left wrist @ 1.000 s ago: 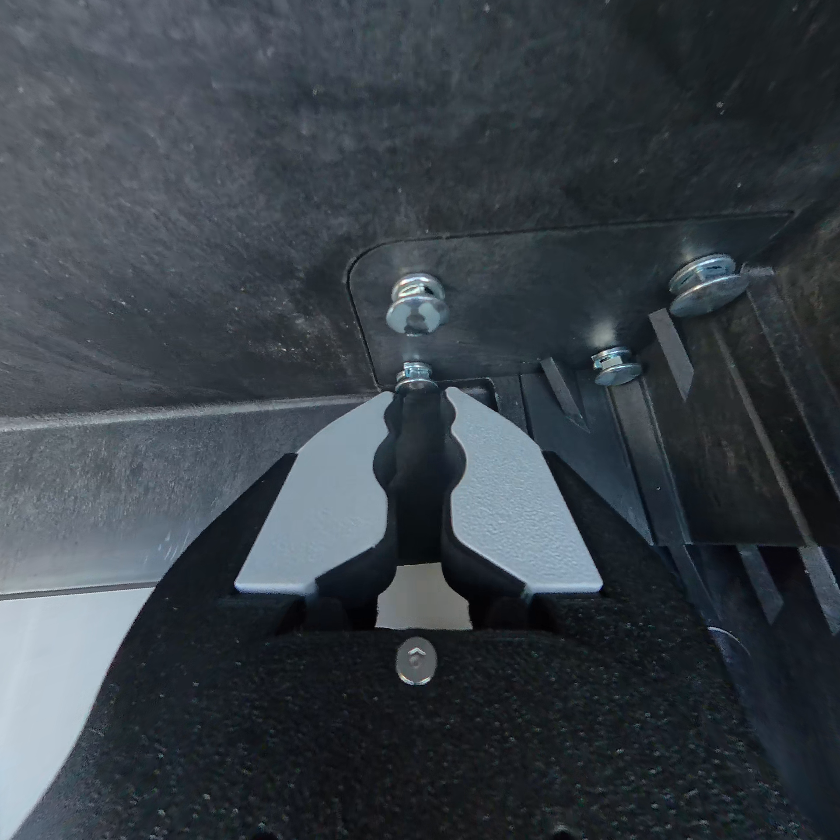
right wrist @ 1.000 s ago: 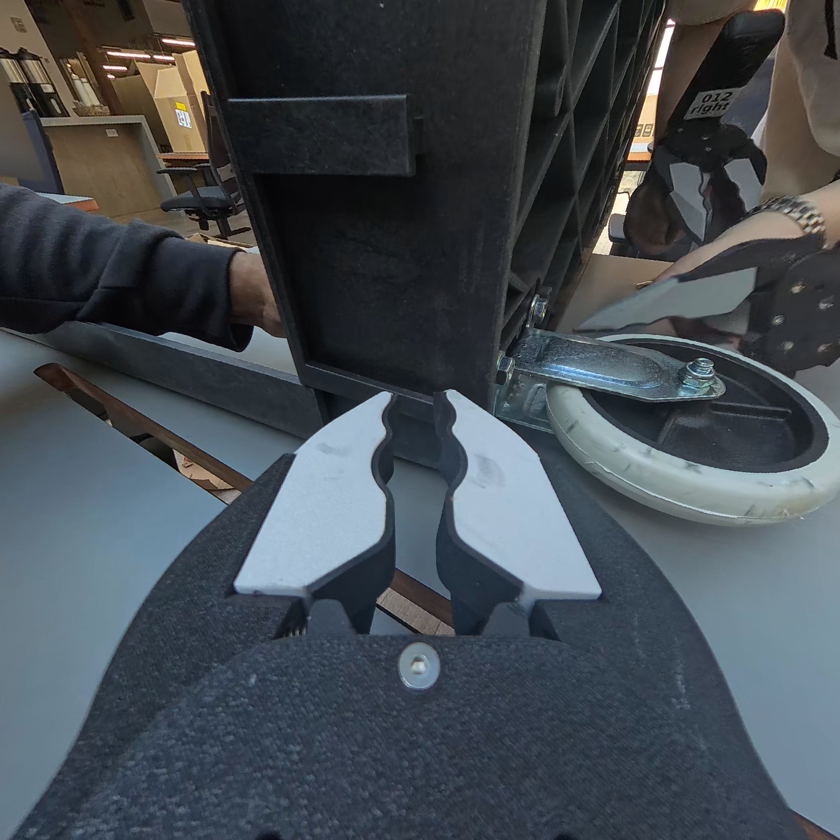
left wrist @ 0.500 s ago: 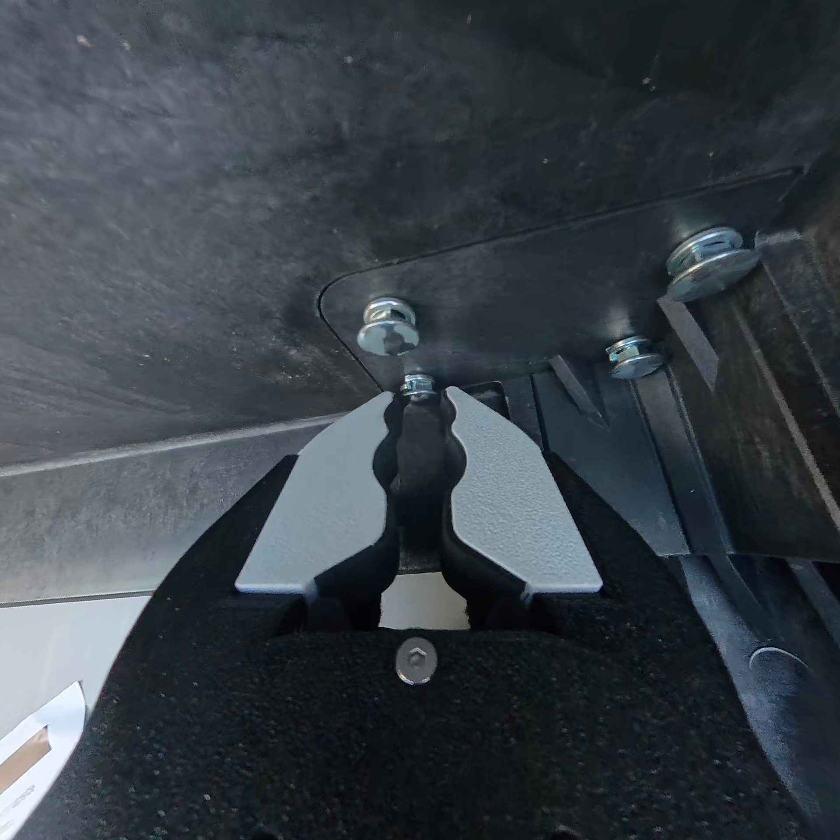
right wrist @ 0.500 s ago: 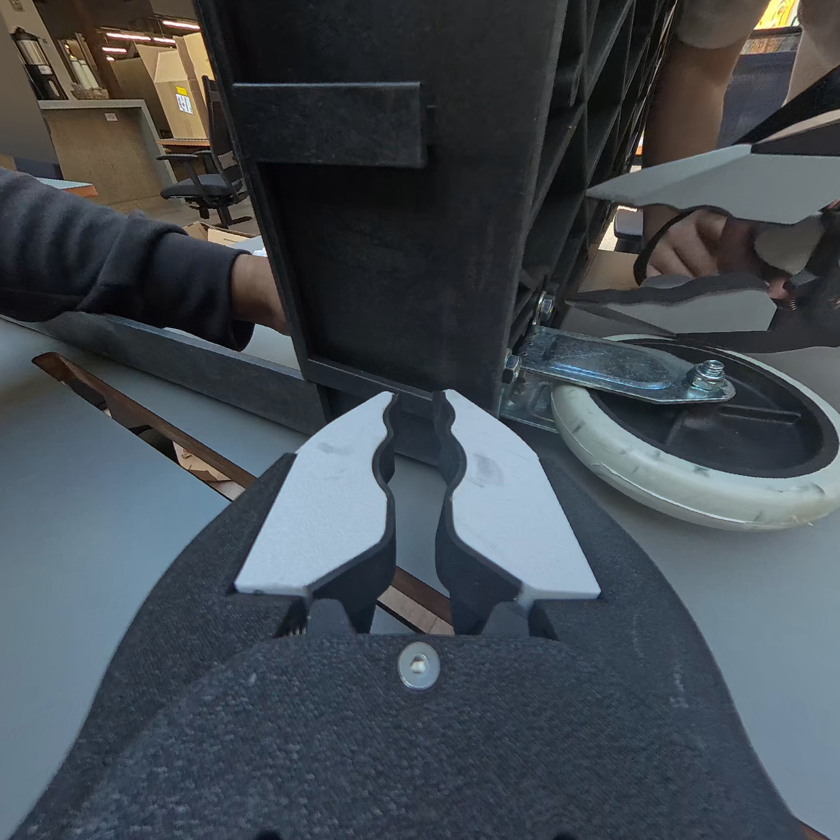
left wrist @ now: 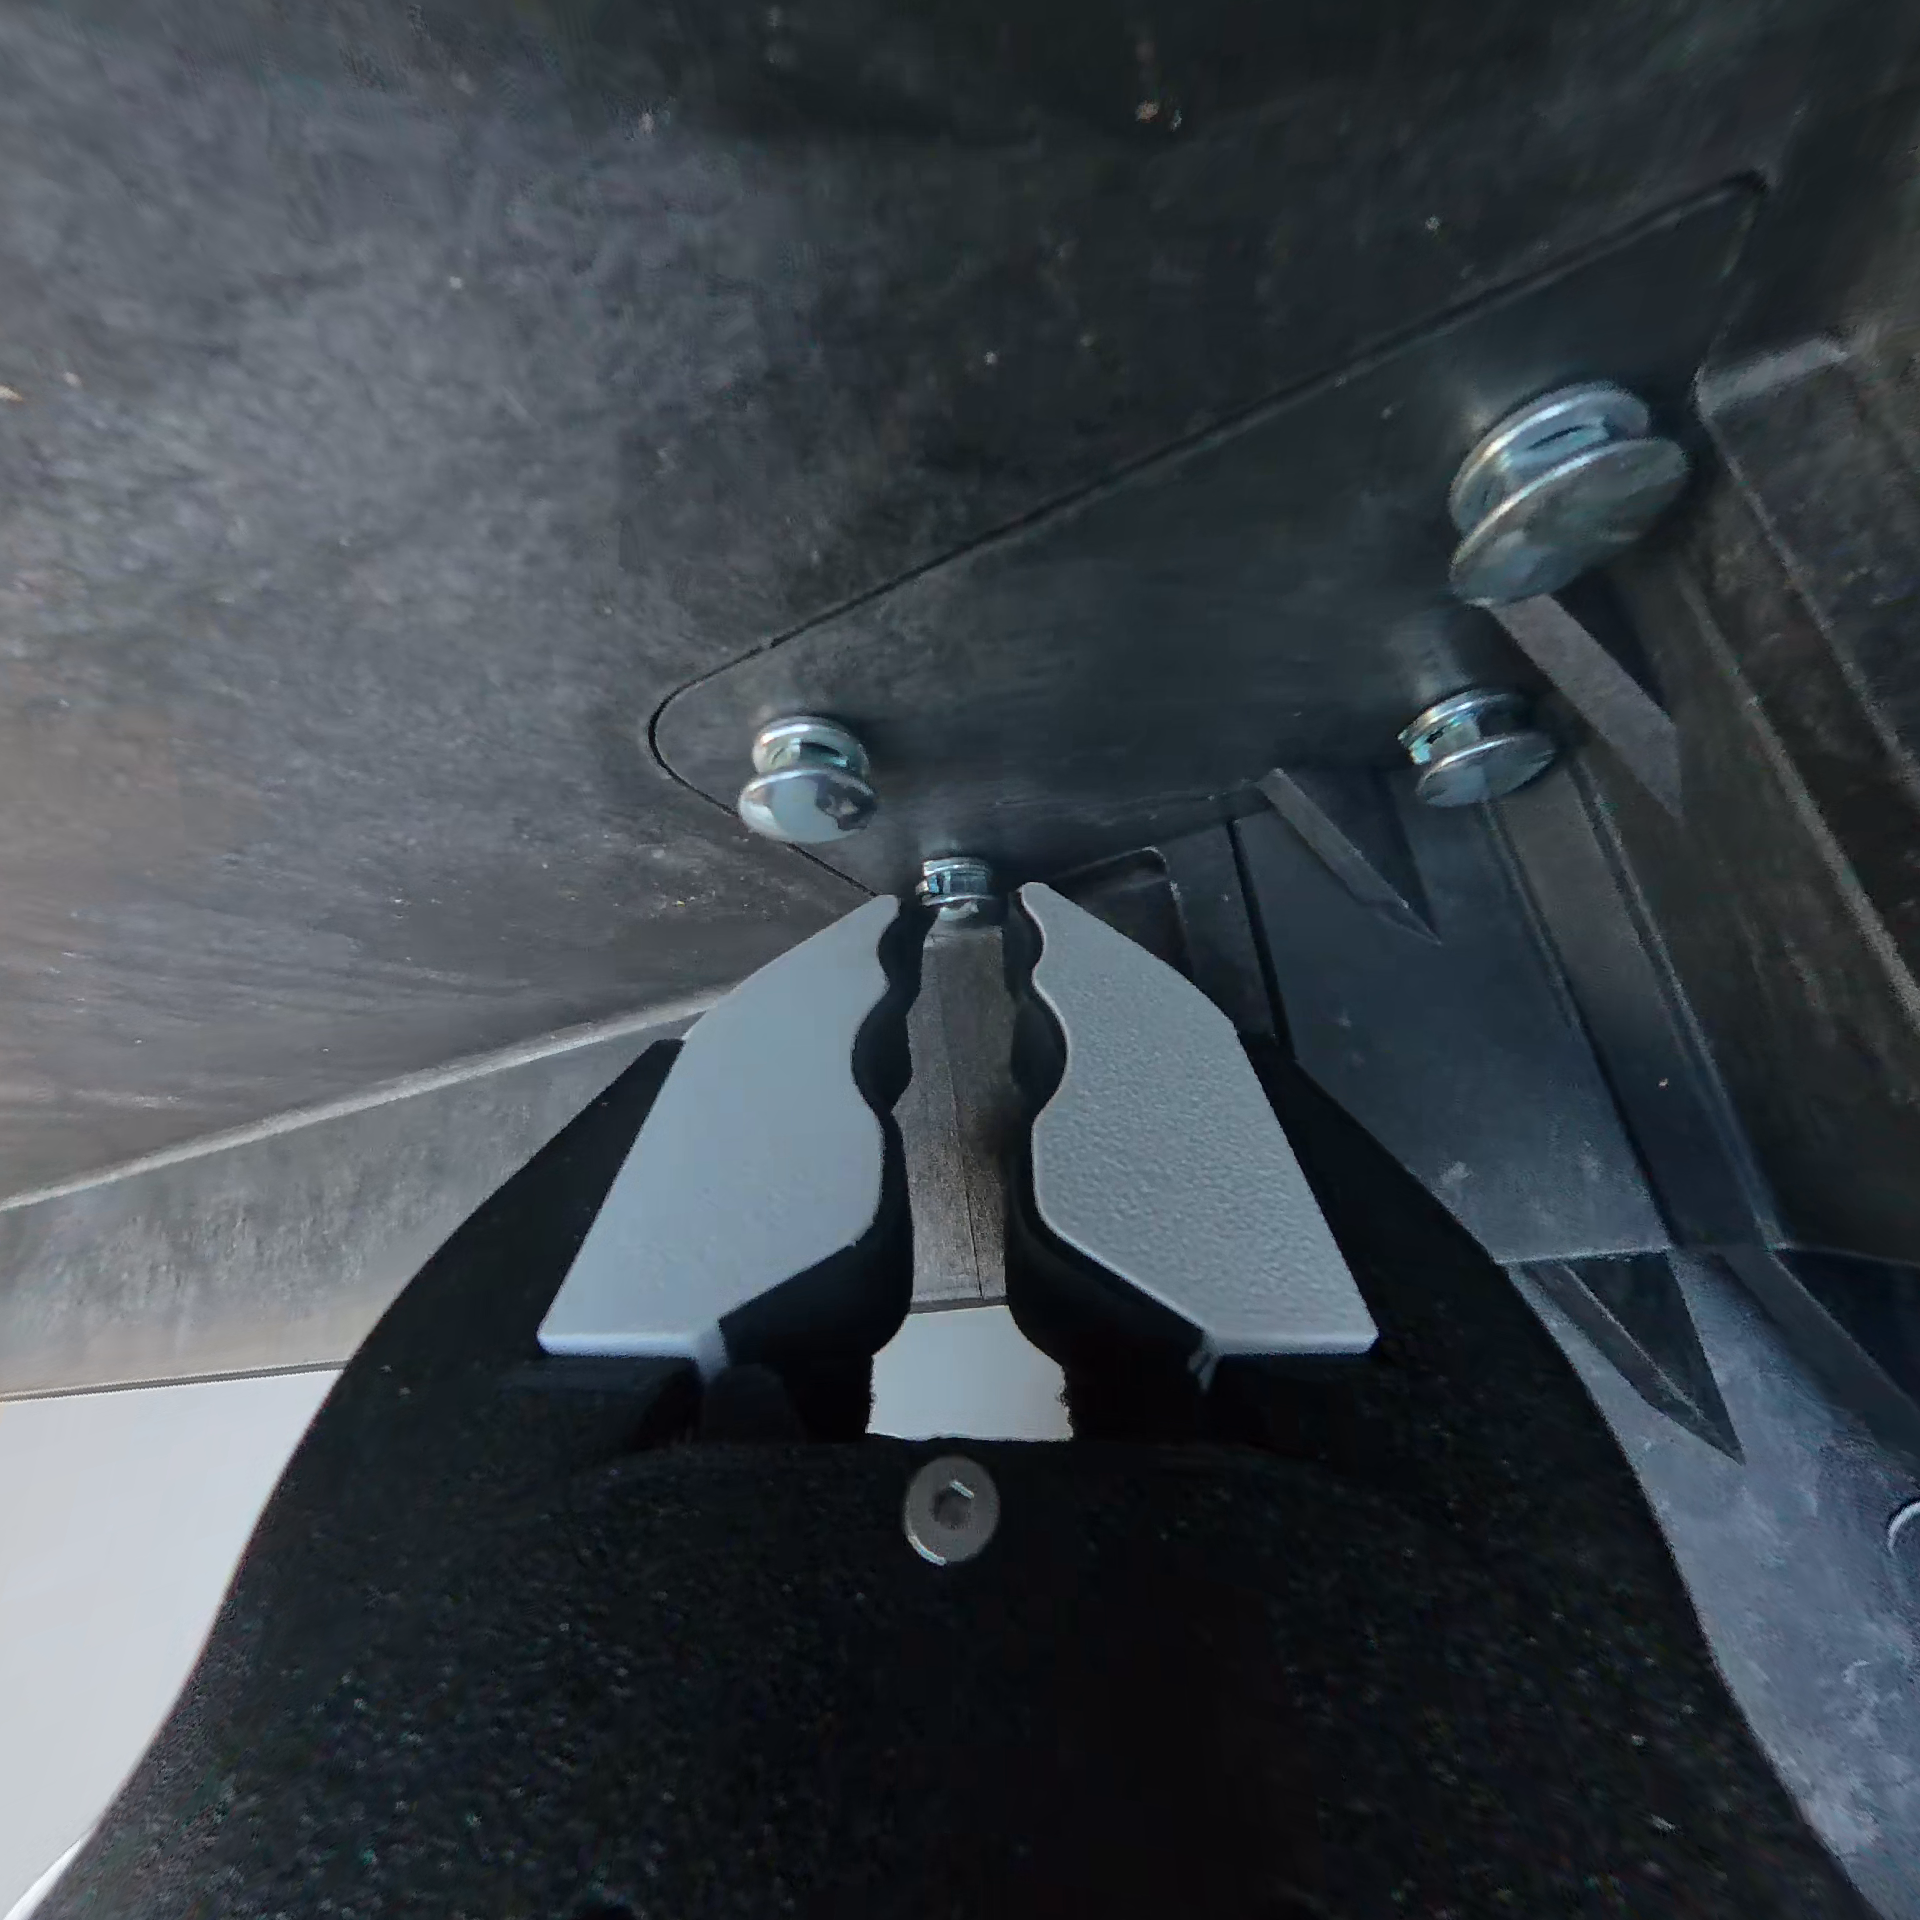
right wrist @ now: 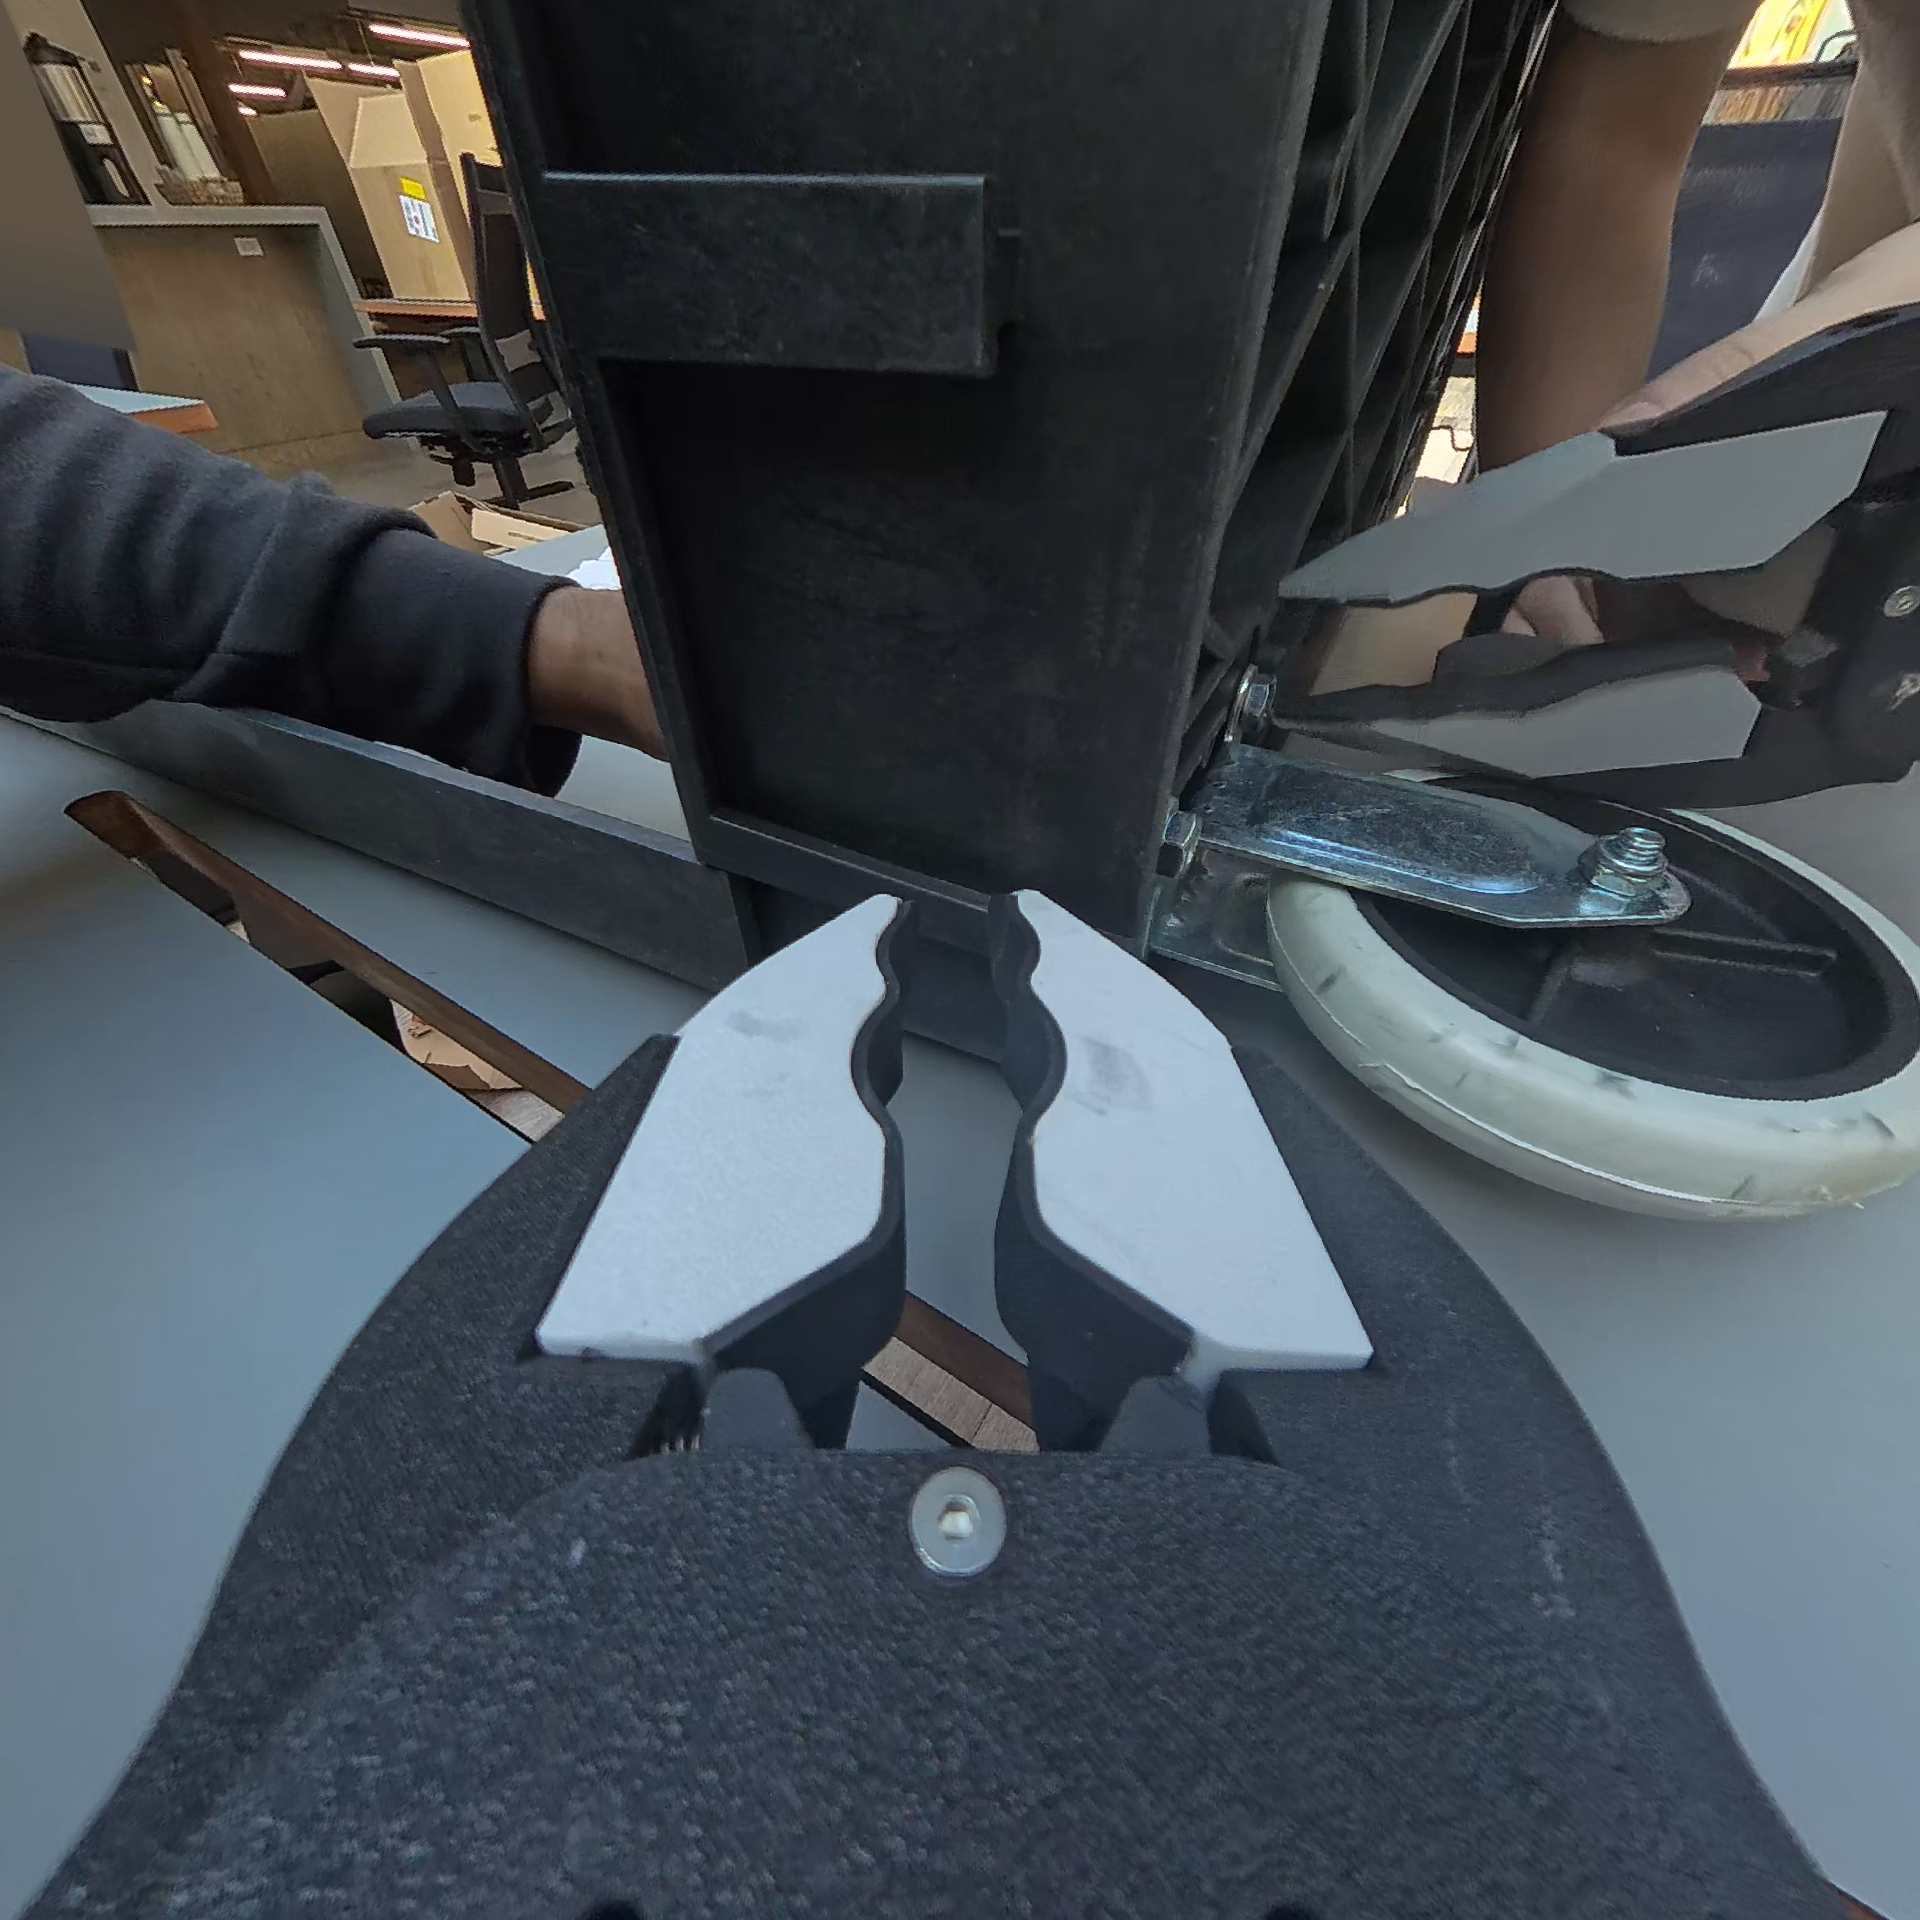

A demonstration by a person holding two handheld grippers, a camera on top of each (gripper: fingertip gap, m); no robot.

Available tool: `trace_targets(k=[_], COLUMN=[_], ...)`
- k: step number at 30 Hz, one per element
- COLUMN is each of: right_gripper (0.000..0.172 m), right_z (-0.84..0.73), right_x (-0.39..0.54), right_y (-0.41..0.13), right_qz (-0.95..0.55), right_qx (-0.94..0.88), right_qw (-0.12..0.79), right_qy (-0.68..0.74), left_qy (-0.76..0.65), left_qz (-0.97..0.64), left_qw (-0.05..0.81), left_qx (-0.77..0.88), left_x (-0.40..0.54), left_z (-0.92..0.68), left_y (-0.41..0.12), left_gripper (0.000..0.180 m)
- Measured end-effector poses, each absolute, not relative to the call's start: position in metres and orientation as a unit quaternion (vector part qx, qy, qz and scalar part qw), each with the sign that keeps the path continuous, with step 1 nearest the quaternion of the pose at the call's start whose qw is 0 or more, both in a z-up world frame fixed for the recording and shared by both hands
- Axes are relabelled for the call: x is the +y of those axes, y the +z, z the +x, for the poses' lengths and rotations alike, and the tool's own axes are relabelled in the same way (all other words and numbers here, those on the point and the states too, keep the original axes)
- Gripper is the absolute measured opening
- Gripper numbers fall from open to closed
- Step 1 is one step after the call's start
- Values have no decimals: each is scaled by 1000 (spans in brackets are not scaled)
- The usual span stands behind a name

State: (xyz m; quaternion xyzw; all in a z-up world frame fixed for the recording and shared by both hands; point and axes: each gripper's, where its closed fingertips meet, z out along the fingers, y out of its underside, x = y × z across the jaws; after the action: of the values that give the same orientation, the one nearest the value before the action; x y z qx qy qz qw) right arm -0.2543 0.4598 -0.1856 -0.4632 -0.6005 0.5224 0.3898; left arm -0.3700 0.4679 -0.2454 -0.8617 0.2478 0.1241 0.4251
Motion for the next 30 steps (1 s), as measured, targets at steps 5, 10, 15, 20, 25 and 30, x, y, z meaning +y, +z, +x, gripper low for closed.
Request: trace_targets(k=[5,10,15,20,25,30], right_gripper=[14,14,14,13,14,13], right_z=[-255,-255,-255,-255,-255,-254], right_x=[459,458,458,457,458,460], right_y=[-186,-186,-186,-187,-187,-185], right_qz=[-462,-462,-462,-462,-463,-464], right_qx=[-604,-604,-605,-606,-604,-596], right_qw=[390,390,390,390,392,395], right_qy=[520,518,518,517,517,523], left_qy=[121,135,146,164,202,152], left_qz=[-862,-856,-852,-845,-829,-836], left_qw=[426,424,422,419,411,423], left_qx=[247,262,273,288,320,313], left_x=[469,470,470,470,470,468], left_z=[-370,-370,-370,-370,-371,-368], left_y=[-245,-245,-245,-245,-245,-245], left_gripper=[15,15,15,15,16,17])
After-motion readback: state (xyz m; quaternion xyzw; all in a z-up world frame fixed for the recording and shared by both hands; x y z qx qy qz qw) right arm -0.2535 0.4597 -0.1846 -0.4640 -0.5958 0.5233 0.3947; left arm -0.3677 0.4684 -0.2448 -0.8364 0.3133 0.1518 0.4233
